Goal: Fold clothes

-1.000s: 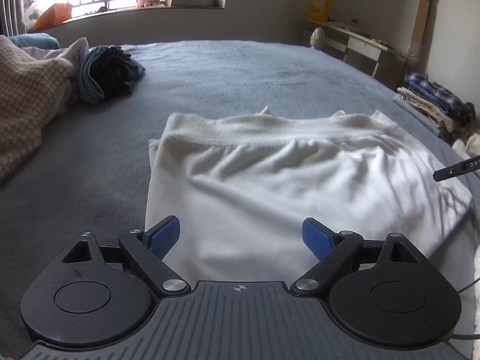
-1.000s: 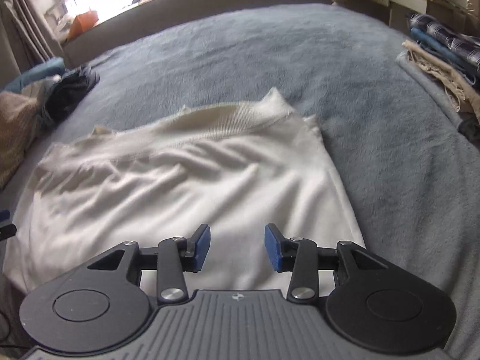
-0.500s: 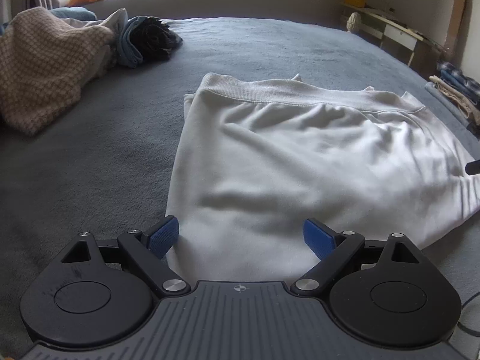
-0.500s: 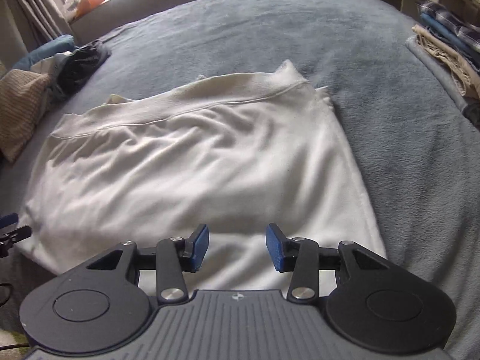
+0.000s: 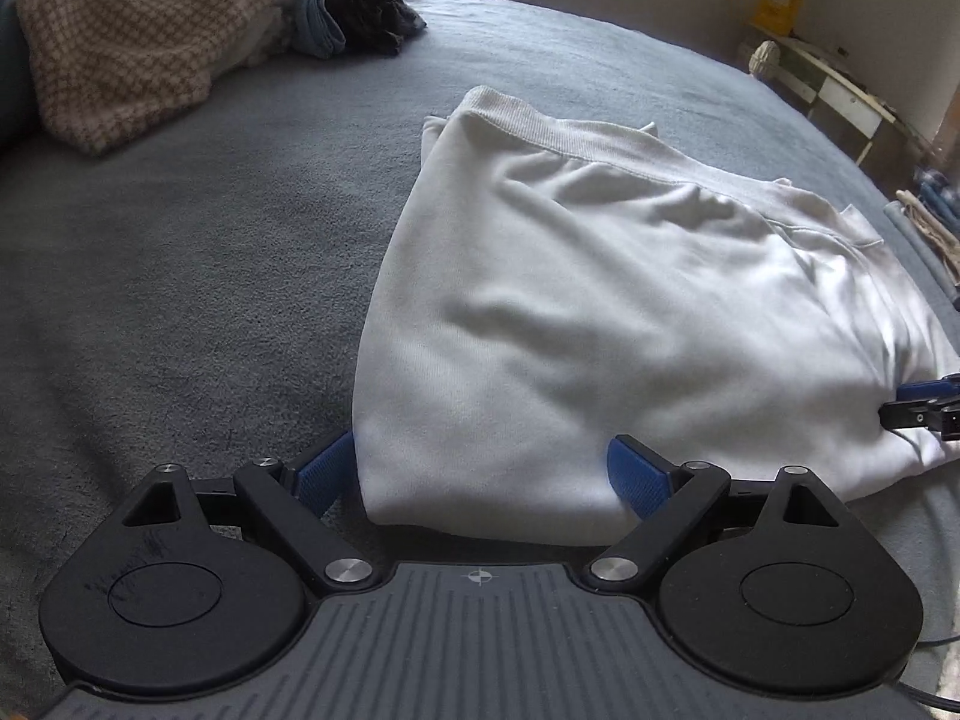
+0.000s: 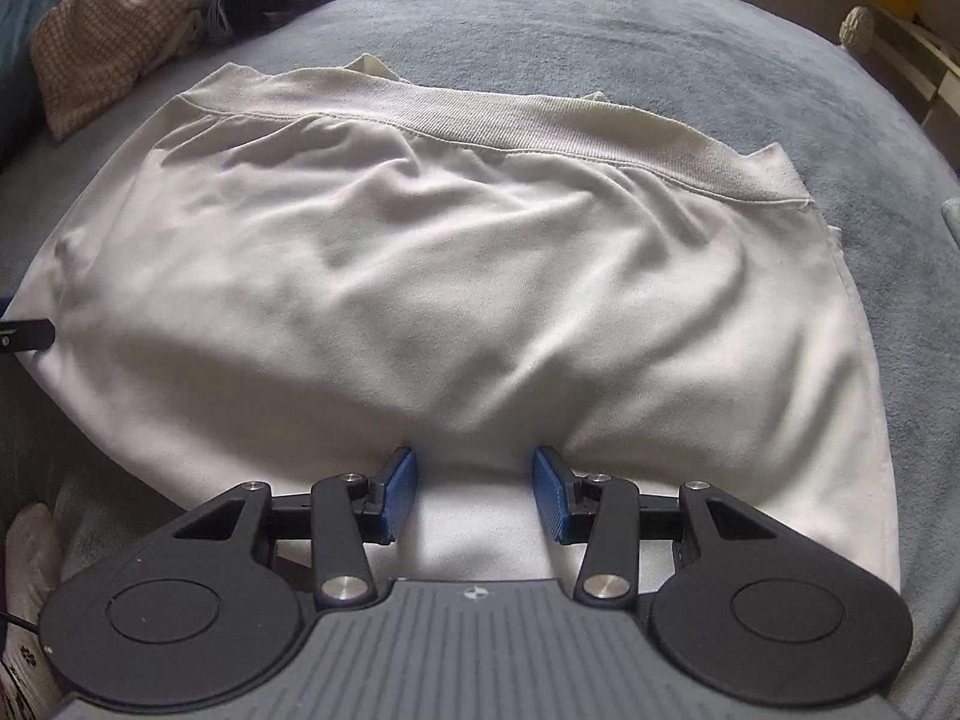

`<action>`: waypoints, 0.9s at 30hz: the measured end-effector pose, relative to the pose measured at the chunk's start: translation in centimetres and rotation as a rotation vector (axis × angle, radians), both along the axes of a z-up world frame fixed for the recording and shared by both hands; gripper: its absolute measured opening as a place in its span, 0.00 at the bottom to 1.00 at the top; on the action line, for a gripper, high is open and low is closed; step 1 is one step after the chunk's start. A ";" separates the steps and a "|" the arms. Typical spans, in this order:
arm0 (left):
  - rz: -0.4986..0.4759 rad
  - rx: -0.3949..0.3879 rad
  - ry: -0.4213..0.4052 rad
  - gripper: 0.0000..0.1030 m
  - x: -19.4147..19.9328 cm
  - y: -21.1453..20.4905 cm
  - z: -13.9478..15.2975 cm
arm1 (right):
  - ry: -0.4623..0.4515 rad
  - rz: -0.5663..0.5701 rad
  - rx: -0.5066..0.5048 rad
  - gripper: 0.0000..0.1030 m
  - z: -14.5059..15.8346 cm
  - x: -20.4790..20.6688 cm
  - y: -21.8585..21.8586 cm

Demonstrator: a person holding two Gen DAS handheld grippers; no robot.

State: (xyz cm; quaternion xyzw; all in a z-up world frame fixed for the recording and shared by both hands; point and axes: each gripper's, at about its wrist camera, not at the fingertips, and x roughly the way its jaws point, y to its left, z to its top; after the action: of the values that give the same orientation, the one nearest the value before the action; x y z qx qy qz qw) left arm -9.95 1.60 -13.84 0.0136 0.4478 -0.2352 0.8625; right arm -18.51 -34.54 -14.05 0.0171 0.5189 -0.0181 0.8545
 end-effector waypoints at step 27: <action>0.024 0.033 -0.017 0.89 -0.6 2.5 -0.6 | -0.002 -0.025 -0.013 0.45 0.0 0.0 0.4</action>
State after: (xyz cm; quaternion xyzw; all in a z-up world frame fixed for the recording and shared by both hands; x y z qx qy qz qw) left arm -10.52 4.12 -14.46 0.0242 0.4445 -0.2173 0.8687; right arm -18.46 -34.13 -14.04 0.0180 0.5175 -0.0320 0.8549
